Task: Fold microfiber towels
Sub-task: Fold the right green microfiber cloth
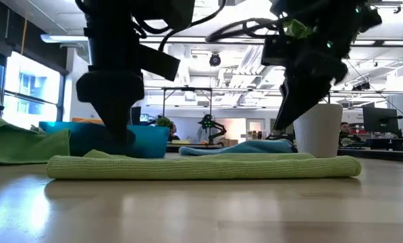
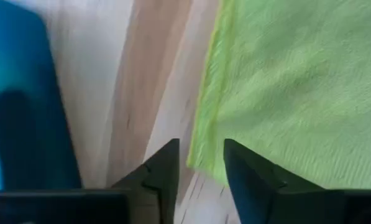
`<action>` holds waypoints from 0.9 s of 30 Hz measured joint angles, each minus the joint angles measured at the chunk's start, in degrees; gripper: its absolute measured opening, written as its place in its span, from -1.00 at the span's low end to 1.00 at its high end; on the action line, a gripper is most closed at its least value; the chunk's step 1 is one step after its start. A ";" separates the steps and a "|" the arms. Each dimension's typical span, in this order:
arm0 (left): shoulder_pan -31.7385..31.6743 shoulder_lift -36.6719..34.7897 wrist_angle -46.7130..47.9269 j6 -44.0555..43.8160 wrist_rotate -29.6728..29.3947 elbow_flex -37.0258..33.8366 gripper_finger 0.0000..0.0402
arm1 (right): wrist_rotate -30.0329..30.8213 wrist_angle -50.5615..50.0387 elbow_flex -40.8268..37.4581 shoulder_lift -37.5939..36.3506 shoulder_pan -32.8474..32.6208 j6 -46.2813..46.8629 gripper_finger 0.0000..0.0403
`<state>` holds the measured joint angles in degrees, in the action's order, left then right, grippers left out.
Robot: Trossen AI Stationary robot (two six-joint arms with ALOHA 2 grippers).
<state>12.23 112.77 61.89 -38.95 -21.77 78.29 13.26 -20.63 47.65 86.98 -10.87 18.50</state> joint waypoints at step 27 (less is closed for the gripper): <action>8.39 -0.87 -20.73 -6.53 14.78 -7.74 -0.38 | 1.47 7.15 -7.12 -0.07 -17.15 37.75 -0.39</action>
<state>20.62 111.90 41.16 -45.48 -6.99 70.55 14.73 -13.49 40.53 86.91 -28.02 56.24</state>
